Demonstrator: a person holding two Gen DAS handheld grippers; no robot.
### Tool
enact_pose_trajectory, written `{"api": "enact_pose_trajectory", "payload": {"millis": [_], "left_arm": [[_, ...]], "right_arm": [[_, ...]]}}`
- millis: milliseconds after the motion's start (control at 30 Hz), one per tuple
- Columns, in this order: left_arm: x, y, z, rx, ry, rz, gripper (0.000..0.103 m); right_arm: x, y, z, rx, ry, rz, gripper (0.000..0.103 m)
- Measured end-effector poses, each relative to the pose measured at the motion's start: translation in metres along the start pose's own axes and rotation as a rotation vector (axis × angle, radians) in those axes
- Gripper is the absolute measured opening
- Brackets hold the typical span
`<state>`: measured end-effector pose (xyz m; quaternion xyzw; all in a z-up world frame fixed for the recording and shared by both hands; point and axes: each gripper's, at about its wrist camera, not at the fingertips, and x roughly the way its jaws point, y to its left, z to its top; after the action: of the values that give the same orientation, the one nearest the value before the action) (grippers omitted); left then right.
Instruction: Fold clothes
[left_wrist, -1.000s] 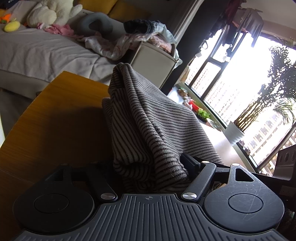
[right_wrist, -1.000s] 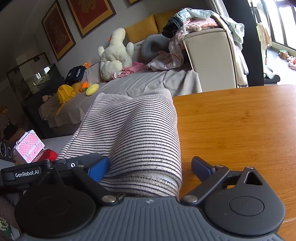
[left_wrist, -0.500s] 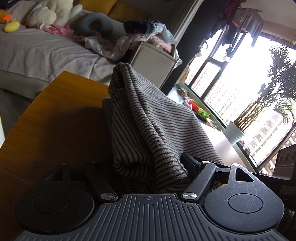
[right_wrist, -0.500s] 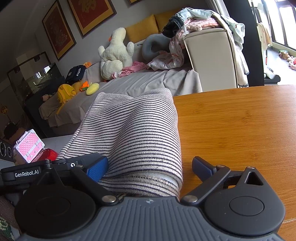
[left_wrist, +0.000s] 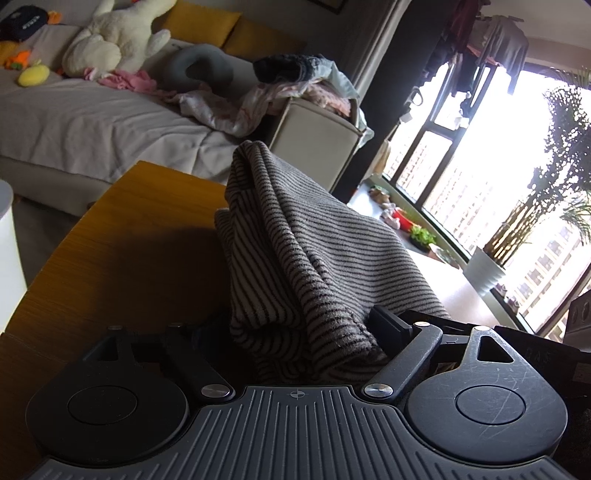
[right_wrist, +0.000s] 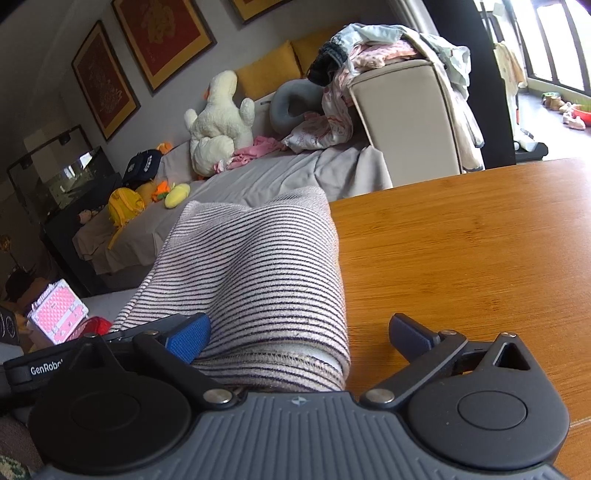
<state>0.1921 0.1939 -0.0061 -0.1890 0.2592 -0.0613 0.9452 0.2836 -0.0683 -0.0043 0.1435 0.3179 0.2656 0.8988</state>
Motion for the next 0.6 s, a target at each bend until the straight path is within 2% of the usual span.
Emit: {"api": "enact_pose_trajectory", "payload": {"millis": [167, 333, 467, 600], "left_arm": [[-0.028, -0.013, -0.016, 0.007, -0.059, 0.089, 0.090], [-0.046, -0.029, -0.038, -0.035, 0.011, 0.127, 0.093], [-0.051, -0.056, -0.051, 0.038, 0.056, 0.214, 0.103], [-0.048, -0.077, -0.059, 0.107, 0.095, 0.294, 0.103]], "right_arm": [[-0.022, -0.005, -0.013, 0.025, -0.005, 0.000, 0.103], [-0.051, -0.007, -0.030, 0.026, -0.012, -0.033, 0.103], [-0.060, -0.005, -0.034, -0.044, 0.021, -0.118, 0.103], [-0.065, -0.002, -0.036, -0.137, 0.066, -0.219, 0.103]]}}
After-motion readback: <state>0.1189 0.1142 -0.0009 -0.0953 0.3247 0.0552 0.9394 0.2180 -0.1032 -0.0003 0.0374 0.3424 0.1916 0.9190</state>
